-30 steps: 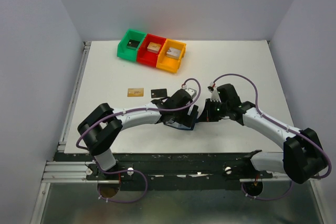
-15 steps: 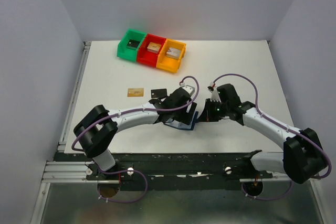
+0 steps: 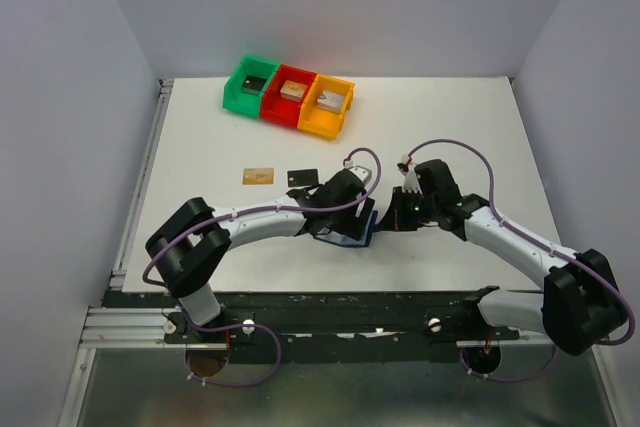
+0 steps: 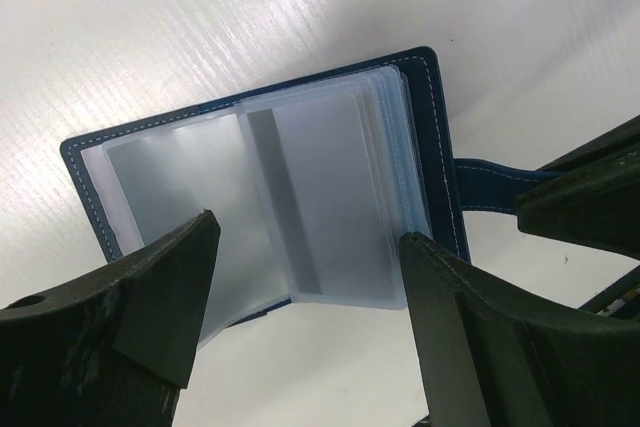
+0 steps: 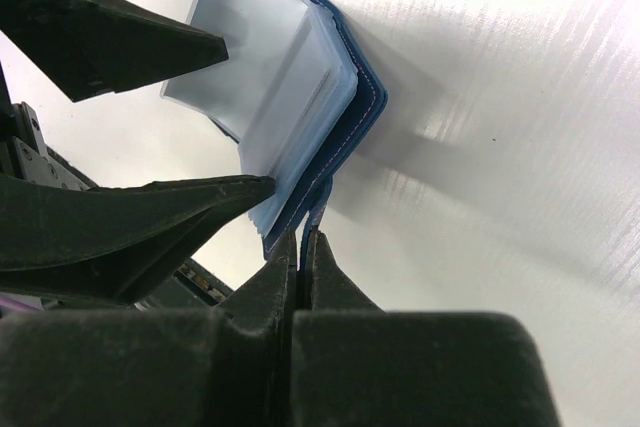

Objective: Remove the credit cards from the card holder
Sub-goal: Remove the credit card from the card holder.

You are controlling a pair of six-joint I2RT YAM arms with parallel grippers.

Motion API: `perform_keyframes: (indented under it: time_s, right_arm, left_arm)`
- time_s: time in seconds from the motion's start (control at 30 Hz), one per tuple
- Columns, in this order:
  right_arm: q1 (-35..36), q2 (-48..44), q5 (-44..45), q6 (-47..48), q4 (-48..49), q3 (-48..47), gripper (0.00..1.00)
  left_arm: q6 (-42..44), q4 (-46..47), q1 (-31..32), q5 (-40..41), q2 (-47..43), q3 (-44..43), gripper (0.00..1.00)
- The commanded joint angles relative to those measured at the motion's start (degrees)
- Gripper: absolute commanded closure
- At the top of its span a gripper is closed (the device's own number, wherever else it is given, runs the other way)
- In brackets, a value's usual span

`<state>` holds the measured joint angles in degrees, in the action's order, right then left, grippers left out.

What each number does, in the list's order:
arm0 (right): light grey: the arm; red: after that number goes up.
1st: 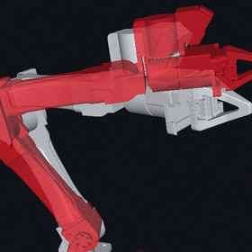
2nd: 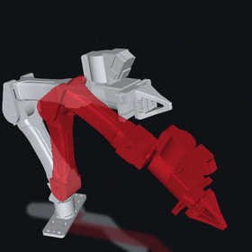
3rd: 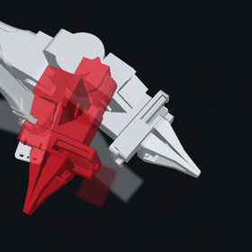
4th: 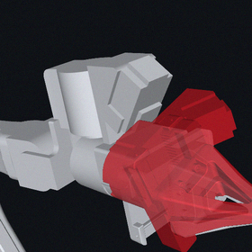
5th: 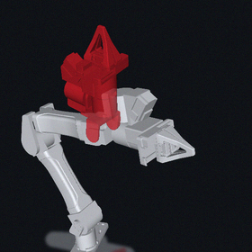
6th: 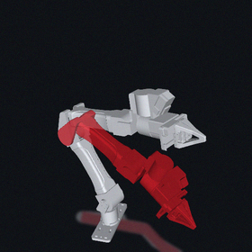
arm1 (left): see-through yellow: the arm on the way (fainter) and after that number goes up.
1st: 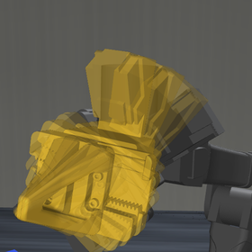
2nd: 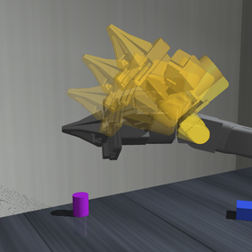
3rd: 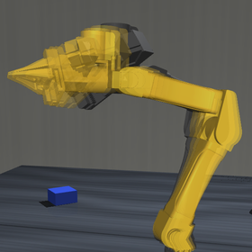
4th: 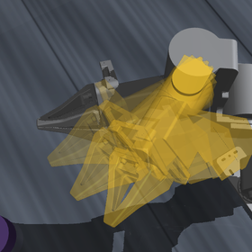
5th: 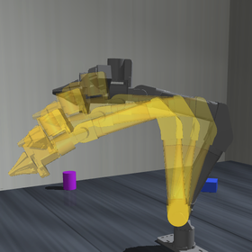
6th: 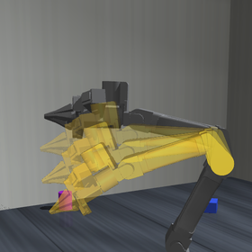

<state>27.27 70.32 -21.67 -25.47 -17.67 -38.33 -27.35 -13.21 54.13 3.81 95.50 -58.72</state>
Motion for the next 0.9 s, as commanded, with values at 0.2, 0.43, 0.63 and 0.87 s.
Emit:
perform_keyframes:
  time_s: [0.2, 0.43, 0.63, 0.87]
  right_arm:
    - [-0.11, -0.54, 1.63, 0.25, -1.05, 0.18, 1.00]
    - [-0.11, -0.36, 1.72, 0.34, -1.14, 0.18, 1.00]
    - [-0.11, -0.36, 1.72, 0.34, -1.14, 0.09, 1.00]
    - [-0.02, -0.19, 1.63, 0.43, -1.14, 0.01, 1.00]
  left_arm:
    - [0.72, -2.25, 0.28, 1.19, 1.00, -1.57, 0.15]
    - [0.55, -3.84, 0.28, 6.55, -1.19, -1.22, 0.14]
    - [0.11, -6.56, 0.28, 14.54, -3.92, -0.87, 0.11]
    - [0.55, -6.74, 0.28, 21.94, -8.84, 0.88, 0.09]
